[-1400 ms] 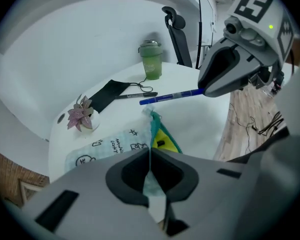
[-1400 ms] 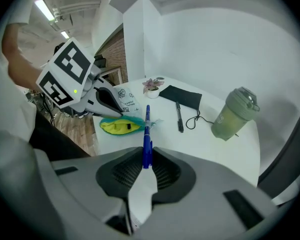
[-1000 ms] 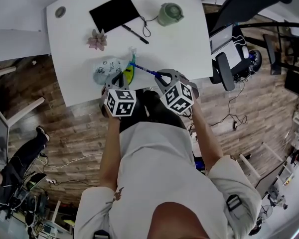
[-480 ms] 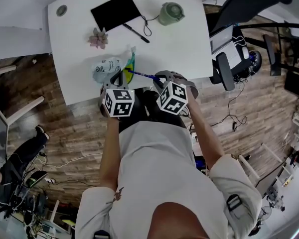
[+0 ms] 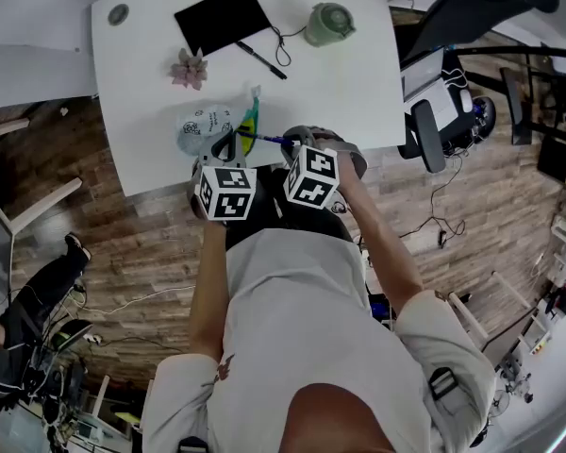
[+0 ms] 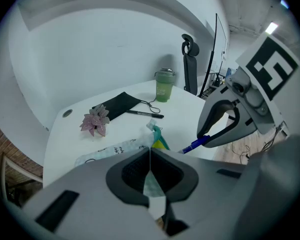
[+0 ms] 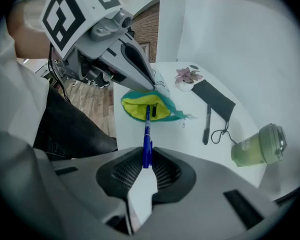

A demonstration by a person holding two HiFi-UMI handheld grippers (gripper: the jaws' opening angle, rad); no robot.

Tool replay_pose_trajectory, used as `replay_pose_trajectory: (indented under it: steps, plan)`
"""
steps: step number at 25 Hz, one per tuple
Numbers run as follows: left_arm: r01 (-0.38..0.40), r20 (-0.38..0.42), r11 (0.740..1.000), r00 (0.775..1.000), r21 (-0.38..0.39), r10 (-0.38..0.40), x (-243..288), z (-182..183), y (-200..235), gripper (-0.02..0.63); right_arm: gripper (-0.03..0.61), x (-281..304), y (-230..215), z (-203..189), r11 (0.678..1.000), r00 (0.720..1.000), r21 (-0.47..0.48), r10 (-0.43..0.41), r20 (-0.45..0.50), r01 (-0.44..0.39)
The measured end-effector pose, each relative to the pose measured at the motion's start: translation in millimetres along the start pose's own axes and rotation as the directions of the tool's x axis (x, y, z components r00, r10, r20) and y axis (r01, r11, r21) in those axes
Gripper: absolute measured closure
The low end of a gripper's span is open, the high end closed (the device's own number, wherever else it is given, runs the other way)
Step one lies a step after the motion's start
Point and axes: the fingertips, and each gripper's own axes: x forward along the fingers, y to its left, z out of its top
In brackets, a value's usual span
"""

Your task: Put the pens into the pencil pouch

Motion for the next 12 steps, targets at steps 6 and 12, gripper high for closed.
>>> replay_pose_trajectory:
  steps: [6,12]
  plan:
    - [0.050,0.030,0.997,0.998,-0.066,-0.048,-2,4,-1,0.611,0.520,7,-2,18,1.000,1.000,-0.028,0.003,0.024,-0.002]
    - [0.110,0.069,0.985,0.992,-0.135,-0.102,-4,10,2,0.611,0.520,13,-7,39,0.999,0.998,-0.046,0.000,0.066,0.003]
